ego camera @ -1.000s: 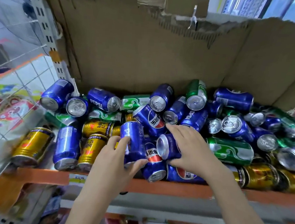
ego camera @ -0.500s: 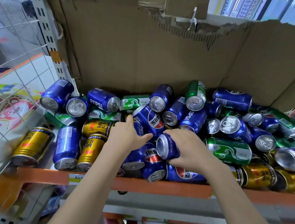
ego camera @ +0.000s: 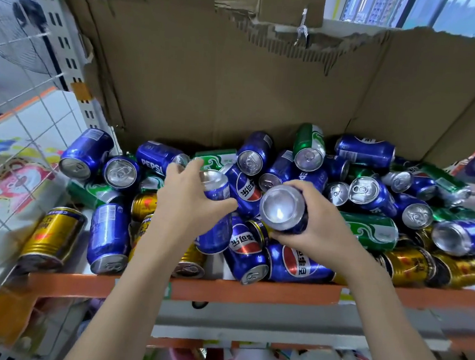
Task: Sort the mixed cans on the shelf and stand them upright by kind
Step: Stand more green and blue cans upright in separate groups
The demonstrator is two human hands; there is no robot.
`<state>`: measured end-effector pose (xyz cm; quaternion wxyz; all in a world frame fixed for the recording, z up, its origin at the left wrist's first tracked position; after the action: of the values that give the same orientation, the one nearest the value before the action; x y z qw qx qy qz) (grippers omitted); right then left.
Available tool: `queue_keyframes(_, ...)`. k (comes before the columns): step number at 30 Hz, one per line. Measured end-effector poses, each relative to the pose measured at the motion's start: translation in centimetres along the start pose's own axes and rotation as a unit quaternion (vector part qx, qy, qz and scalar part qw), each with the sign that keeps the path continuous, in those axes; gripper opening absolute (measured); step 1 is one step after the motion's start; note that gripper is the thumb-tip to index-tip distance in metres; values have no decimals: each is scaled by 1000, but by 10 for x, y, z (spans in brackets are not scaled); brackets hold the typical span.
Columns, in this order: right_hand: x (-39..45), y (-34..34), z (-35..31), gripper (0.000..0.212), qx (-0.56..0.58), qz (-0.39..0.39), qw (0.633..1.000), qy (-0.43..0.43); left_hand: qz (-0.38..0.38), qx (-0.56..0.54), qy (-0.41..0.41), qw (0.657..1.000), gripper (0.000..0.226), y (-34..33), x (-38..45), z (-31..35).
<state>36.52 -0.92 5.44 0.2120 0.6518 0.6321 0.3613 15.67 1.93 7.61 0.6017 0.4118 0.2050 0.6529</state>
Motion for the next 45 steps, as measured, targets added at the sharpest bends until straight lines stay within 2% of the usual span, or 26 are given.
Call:
queue_keyframes(3,-23,6,-17,70,40,69,997,-21,69,-70,-75,992,68,11,-25,4)
queue_keyframes(7,-66,10,-27,76,60,164,984,-46,79,-152,-130,977,65,8,-58,7)
queue_keyframes(15,-152,17,-3,74,37,268,952,-143,-32,-241,-248,938,63,-45,-100,33)
queue_keyframes(20,-206,40,35,67,-12,327,919,-220,-138,-252,-309,907,65,-100,-119,84)
queue_keyframes(24,-241,75,71,64,1,365,895,-257,-182,-225,-363,885,73,-140,-130,135)
queue_keyframes(28,-269,119,124,62,9,394,877,-275,-179,-184,-410,875,71,-192,-143,198)
queue_keyframes(32,-300,178,194,59,29,418,862,-285,-183,-191,-383,885,69,-255,-156,281)
queue_keyframes(36,-344,247,262,64,19,414,855,-311,-173,-221,-374,884,66,-314,-174,381)
queue_keyframes(39,-369,289,310,58,-1,428,843,-327,-178,-240,-379,876,63,-351,-190,444)
queue_keyframes(42,-380,319,352,62,-14,447,821,-354,-202,-252,-390,862,62,-382,-201,489)
queue_keyframes(45,-380,343,388,65,-11,440,818,-371,-222,-254,-392,856,58,-409,-201,522)
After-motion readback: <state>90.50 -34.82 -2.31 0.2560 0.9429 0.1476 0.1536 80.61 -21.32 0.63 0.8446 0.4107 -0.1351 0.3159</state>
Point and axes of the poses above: each hand's wrist, its own x-axis towards the middle knuckle, its own y-axis out of the back of the hand, z = x × y, the point moved 2 cm from there along x, towards the middle knuckle, and after that the axes turned 8 degrees about -y, right-handed, at the moved point
